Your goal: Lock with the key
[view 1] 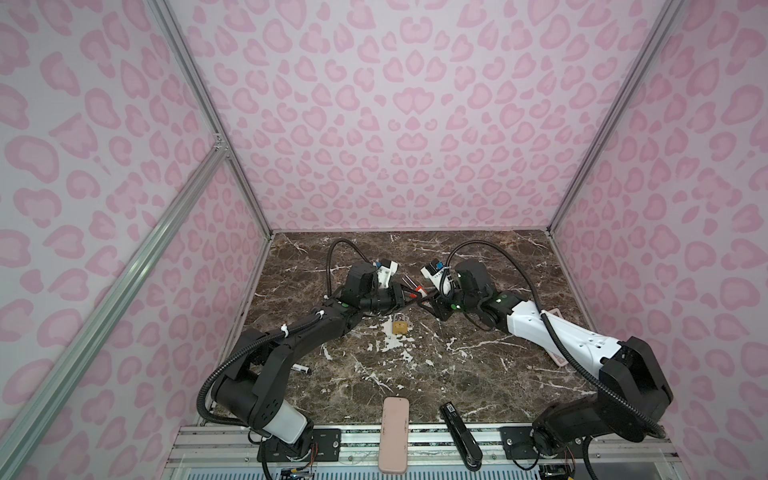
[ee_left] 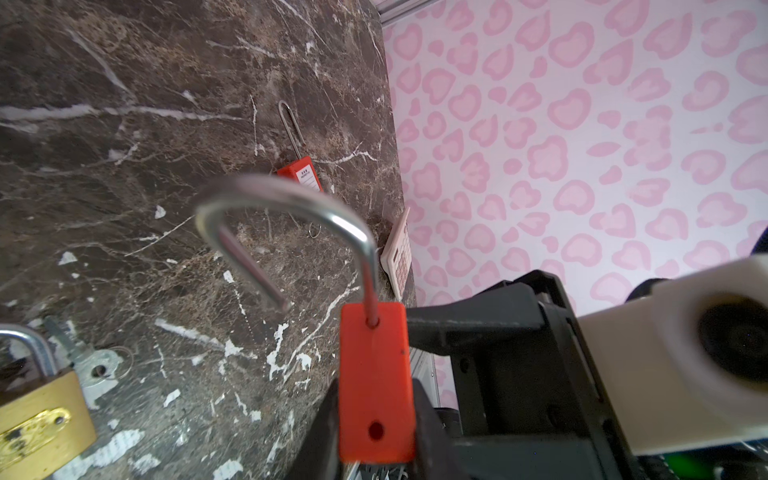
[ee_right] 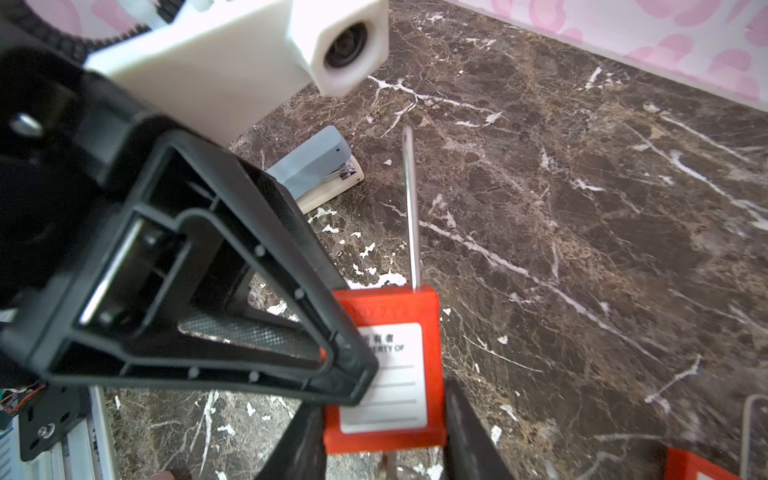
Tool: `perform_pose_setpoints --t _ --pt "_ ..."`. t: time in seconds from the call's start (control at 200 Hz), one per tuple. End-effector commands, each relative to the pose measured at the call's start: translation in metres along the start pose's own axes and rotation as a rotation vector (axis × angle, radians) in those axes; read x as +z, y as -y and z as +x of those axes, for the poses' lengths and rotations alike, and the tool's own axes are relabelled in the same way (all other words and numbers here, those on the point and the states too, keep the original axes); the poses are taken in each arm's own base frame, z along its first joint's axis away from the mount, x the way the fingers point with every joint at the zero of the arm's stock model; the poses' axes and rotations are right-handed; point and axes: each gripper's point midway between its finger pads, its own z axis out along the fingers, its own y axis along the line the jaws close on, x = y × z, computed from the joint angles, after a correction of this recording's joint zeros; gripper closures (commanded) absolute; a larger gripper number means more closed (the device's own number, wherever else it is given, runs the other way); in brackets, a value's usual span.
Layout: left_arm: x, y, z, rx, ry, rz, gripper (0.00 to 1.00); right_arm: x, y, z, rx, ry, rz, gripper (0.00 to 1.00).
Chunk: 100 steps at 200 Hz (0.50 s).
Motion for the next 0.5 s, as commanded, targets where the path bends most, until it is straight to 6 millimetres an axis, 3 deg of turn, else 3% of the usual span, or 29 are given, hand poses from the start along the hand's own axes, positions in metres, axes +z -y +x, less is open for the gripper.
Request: perform_pose_setpoints --t 0.0,0.08,0.27,0.385,0.495 --pt "0.001 0.016 -0.013 0.043 0.039 0.05 0.82 -0.004 -0.008 -0.004 -0.028 0.017 -0.029 0.6" --pt "0.001 0.019 -0.015 0.042 0.04 0.06 0.87 -0.009 -0.008 -0.003 -0.04 0.026 -0.026 0.54" --pt "-0.001 0.031 -0.021 0.056 0.063 0.099 0.89 -0.024 -0.003 -0.009 -0.003 0.083 -0.019 0.32" --pt "-0.01 0.054 -0.033 0.073 0.133 0.179 0.89 -0.05 0.012 -0.03 0.154 0.248 -0.078 0.29" --pt "-0.022 0.081 -0.044 0.117 0.212 0.275 0.9 -0.087 0.037 -0.057 0.325 0.469 -0.132 0.28"
